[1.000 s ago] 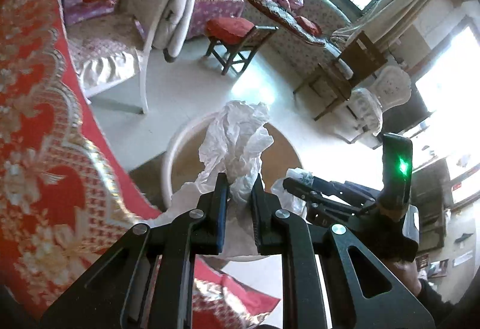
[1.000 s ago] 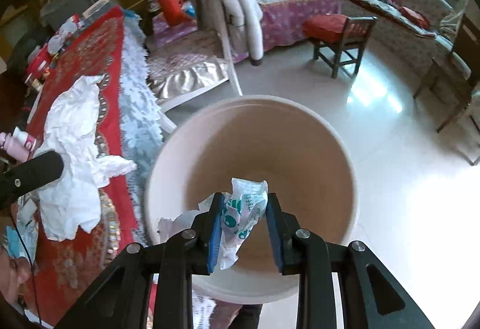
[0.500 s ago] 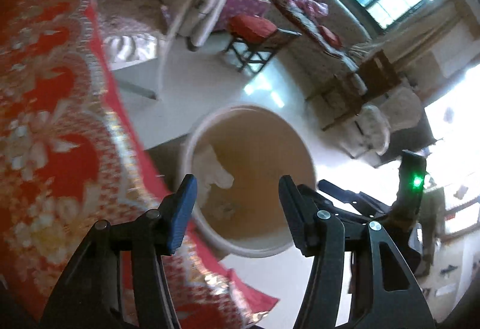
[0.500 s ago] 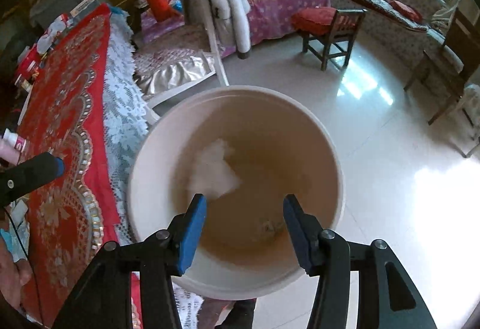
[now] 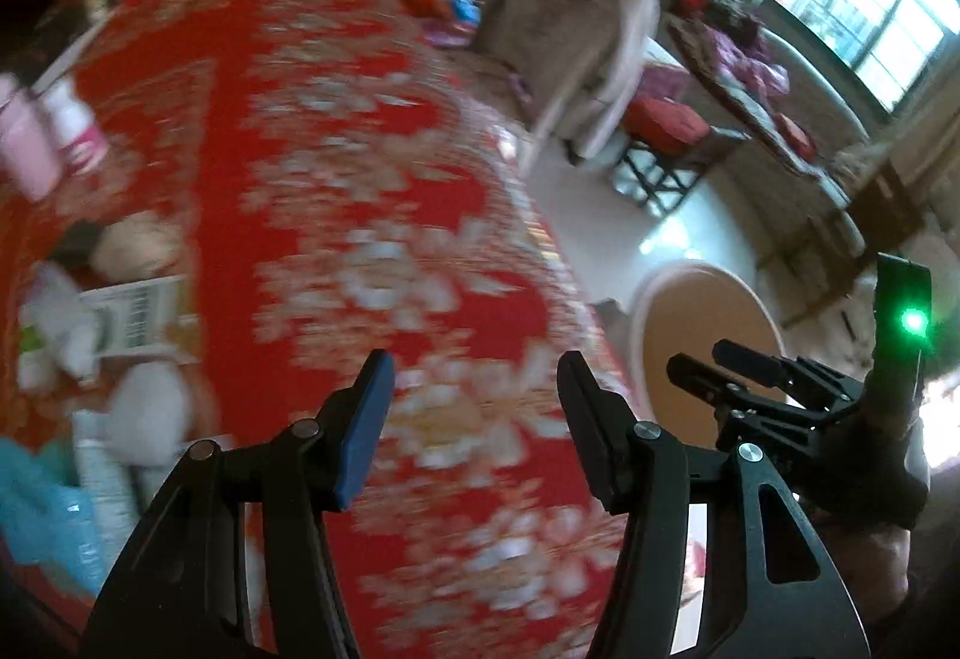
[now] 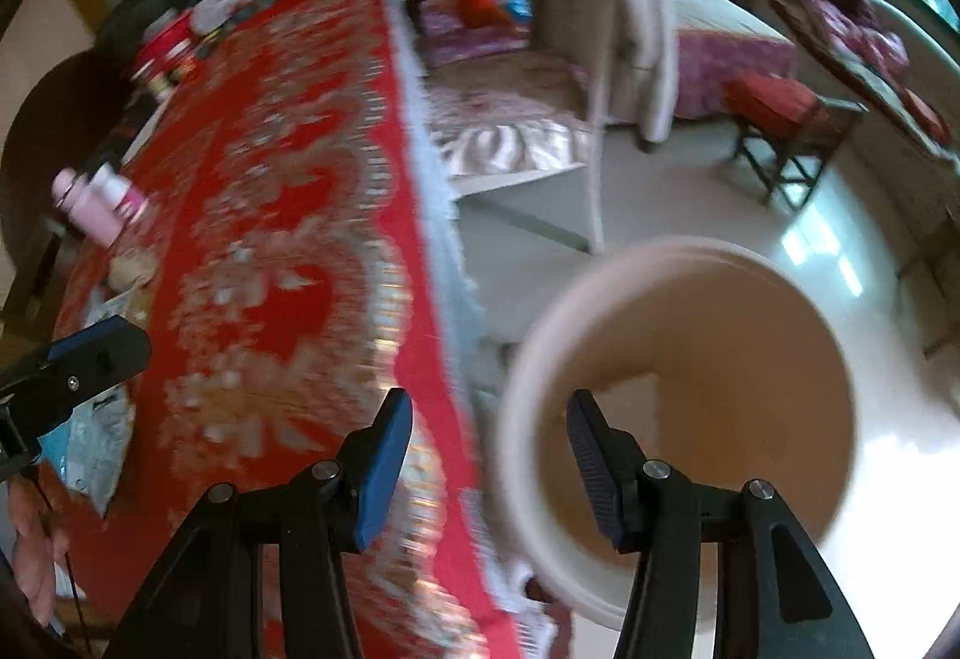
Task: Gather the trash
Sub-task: 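Move both open grippers back over the table toward the remaining trash, then grasp the white medicine box with the left gripper while the right grasps the beige crumpled cloth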
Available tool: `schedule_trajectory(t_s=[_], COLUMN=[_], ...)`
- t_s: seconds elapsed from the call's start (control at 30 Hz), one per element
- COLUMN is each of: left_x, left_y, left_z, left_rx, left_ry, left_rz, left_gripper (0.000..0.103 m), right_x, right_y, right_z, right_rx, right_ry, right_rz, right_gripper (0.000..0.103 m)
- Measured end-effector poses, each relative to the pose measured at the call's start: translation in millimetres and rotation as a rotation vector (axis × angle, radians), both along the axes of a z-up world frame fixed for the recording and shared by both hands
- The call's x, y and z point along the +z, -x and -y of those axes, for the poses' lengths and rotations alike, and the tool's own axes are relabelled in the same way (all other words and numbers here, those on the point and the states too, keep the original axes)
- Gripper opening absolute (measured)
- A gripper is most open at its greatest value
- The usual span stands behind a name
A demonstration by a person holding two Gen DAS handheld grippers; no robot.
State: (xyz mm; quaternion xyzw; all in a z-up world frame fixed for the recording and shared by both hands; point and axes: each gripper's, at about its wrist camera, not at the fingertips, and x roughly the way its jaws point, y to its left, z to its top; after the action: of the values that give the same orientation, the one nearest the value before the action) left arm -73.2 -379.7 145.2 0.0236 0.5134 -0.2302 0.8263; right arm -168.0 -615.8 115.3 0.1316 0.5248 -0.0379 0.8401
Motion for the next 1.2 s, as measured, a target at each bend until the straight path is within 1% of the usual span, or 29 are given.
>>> schedule_trajectory(t_s=[0.1,0.17,0.3,0.47,0.57,0.67,0.73,0.8,0.87,0.93,1.07,1.2], left_x=[1.0,7.9,15.6,14.8,12.3,9.7,4.6,-2.0,-6.7,-10.8,-20.1,-29.8], left_y=[-6.2,-6.9,-11.7,-14.7,-20.8,-30.0,-39.8,-50.1,-58.1,-65.3,-78.2,-90.9], left_z=[-42.6,-63.7,-121.6,-179.5,-211.2,-237.3,-250.4,-260.6,-267.6,-270.6,-273.3,-275.2], left_rx=[0.081,0.125,0.231,0.327,0.382,0.437,0.471,0.506,0.532,0.550,0.559,0.580], left_ry=[0.003,-0.001,-0.011,-0.028,-0.011,0.028,0.069,0.113,0.146,0.161,0.172,0.193], left_rz=[-0.002,-0.001,0.012,0.007,-0.014,-0.038,-0.072,-0.117,-0.141,-0.157,-0.179,-0.205], left_gripper=[0.055,0.055,0.055,0.055,0.055,0.055,0.055,0.055,0.055,0.055,0.055,0.055], right_x=[2.0,3.9,4.3,3.1,3.3,4.8,5.9,7.5,8.3,8.9,3.6,-10.5], right_y=[-15.0,-26.8,-43.9,-62.7,-74.9,-92.0,-104.3,-121.4,-133.3,-150.5,-179.1,-204.9], right_z=[-30.5,-55.1,-100.7,-158.4,-190.3,-218.3,-233.6,-247.8,-258.4,-271.7,-288.5,-297.7], right_rx=[0.057,0.105,0.190,0.284,0.329,0.362,0.374,0.379,0.384,0.396,0.418,0.424], right_ry=[-0.010,-0.016,-0.035,-0.056,-0.059,-0.056,-0.061,-0.076,-0.090,-0.092,-0.077,-0.082], right_rz=[0.009,0.018,0.026,0.030,0.034,0.042,0.049,0.060,0.068,0.079,0.073,0.043], right_gripper=[0.051,0.051,0.052,0.052,0.052,0.053,0.056,0.056,0.056,0.056,0.056,0.056])
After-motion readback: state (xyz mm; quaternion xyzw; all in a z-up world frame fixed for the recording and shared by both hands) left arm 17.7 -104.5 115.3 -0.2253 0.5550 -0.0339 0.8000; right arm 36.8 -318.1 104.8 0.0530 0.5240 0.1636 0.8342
